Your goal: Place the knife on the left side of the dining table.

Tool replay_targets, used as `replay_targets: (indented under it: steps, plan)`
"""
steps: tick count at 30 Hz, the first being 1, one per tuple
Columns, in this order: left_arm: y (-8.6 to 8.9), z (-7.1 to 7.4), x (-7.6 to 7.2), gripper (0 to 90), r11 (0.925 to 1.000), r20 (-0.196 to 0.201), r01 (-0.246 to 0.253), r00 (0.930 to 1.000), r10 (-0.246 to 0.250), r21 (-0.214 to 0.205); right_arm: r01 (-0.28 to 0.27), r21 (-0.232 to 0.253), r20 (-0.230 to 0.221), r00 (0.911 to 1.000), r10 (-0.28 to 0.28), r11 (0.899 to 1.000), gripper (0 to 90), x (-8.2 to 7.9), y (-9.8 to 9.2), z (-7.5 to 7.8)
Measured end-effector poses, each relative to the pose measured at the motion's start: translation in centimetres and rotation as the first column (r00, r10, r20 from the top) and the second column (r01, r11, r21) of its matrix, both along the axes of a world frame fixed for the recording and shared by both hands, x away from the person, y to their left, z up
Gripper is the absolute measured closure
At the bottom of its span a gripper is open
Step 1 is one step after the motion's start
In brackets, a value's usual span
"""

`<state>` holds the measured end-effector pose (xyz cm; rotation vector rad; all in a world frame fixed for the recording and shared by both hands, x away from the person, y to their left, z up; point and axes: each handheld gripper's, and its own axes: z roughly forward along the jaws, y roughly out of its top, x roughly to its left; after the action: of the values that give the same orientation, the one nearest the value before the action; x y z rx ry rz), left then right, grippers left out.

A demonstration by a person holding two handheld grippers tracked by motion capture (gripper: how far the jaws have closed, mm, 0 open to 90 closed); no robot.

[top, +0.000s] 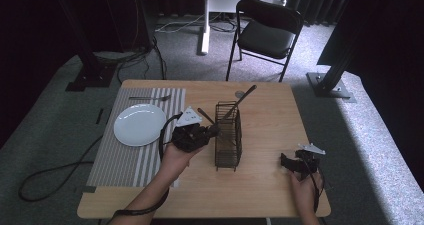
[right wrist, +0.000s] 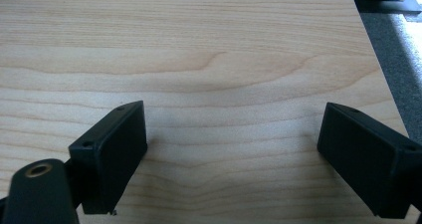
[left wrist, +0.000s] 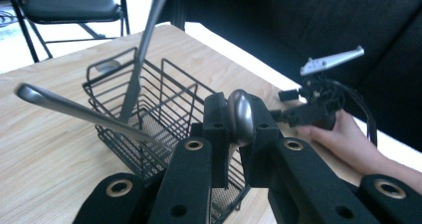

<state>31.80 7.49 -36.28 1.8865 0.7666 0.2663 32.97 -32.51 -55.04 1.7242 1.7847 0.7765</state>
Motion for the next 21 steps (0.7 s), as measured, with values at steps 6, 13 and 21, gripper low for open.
replay_targets:
  steps: [6,13,21]
  plan:
    - [0.5,1.1,-0.3,83.6,0.9999,0.017,0.009,0.9998,-0.008,-0.011,0.000,0.000,0.000,1.0000,0.000,1.000,11.5,0.0,0.0,0.0]
    - [1.1,2.3,-0.7,83.6,0.9997,0.031,0.006,0.9995,-0.006,-0.025,0.000,0.000,0.000,1.0000,0.000,1.000,11.5,0.0,0.0,0.0]
    - [2.3,4.1,-1.2,83.6,0.9981,0.046,0.001,0.9989,0.002,-0.062,0.000,0.000,0.000,1.0000,0.000,1.000,11.5,0.0,0.0,0.0]
